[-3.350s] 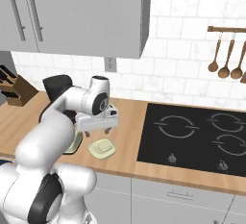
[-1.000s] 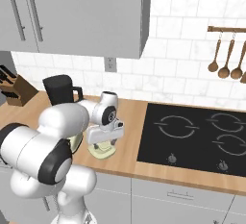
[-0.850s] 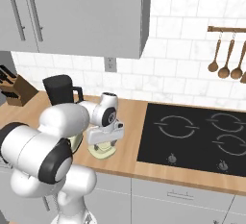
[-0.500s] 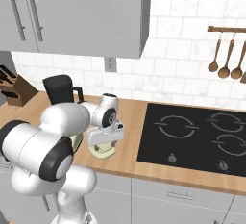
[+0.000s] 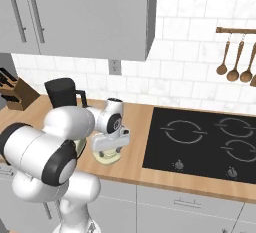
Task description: Close the lid blender by securely placing the lid on top.
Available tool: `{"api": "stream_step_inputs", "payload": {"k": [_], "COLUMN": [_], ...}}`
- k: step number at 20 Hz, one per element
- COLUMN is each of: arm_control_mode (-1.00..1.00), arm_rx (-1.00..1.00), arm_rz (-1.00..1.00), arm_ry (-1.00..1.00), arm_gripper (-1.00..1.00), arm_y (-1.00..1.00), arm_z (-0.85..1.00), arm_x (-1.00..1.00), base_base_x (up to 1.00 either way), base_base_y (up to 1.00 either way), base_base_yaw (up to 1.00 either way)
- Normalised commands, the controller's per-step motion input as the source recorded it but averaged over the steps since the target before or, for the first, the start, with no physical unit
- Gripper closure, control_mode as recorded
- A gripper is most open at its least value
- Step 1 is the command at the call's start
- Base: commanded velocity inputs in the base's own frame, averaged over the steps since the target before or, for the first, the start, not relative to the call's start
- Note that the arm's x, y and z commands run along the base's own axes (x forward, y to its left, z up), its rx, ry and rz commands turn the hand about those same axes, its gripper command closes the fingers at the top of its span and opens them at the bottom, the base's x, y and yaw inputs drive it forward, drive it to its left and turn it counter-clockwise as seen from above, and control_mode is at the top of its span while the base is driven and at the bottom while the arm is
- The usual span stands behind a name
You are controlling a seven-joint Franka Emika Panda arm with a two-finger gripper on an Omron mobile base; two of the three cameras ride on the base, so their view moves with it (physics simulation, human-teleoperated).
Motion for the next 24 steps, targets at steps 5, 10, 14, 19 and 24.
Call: {"api": "stream_step_inputs", "payload": {"k": [5,10,14,19,24], "arm_control_mode": [-1.00,-1.00,-1.00,-1.00,-1.00], "arm_rx": [0.00,0.00,0.13,0.23,0.21], "arm_rz": [0.00,0.00,0.00,0.00,0.00], "arm_ry": [-0.01,0.00,-0.03,-0.13,-0.16], "arm_gripper": [1.00,1.00,1.00,1.00,1.00], "arm_y": [0.03,0.00,-0.15,-0.43,-0.36], "arm_z": [-0.16,0.00,0.49,0.98,1.00], "arm_x": [0.02,0.00,-0.11,-0.39,-0.41], "base_base_x": [0.00,0.00,0.00,0.00,0.00], "base_base_y": [0.00,0.00,0.00,0.00,0.00], "base_base_yaw": [0.00,0.00,0.00,0.00,0.00]}}
